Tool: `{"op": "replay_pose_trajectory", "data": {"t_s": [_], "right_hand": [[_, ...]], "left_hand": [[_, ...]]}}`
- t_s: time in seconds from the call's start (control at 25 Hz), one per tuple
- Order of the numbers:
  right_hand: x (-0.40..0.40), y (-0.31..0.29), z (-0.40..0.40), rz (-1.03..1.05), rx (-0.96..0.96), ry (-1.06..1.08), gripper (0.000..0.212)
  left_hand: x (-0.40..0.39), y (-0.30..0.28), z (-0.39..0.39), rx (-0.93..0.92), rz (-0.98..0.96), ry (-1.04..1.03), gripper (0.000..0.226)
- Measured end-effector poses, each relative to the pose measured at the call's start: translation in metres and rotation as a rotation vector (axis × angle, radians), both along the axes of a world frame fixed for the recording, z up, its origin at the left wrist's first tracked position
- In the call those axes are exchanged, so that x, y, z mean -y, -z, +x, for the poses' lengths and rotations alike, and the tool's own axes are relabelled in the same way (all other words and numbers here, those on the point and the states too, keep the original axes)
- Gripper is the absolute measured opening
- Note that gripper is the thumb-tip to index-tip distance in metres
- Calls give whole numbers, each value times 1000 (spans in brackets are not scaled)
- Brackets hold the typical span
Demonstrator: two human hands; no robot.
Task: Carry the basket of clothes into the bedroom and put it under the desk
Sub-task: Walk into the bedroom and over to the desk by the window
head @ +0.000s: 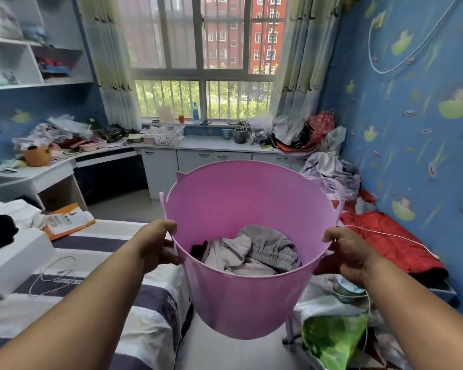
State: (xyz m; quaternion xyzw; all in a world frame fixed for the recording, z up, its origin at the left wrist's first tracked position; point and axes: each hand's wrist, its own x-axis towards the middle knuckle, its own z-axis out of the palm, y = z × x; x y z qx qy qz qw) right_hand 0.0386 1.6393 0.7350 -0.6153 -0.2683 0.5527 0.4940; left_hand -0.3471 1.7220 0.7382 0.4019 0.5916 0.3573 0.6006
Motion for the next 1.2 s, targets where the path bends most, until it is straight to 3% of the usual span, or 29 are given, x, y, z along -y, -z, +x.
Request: {"op": "replay_pose_trajectory", "data": {"t_s": [0.44,0.88,1.08,1.2], "right_hand": [[-163,-8,60,18,5,-71,41],[-324,-10,42,6,-5,-32,43],[-395,-12,30,32,10,7,59],[-451,-8,27,17,-5,32,53]], "left_hand": [[-130,-13,53,-21,28,-67,47],[-319,-8,38,-33,6,-1,50],[-410,-14,26,-28,41,48,47],[-470,-9,24,-17,1,49,51]]}}
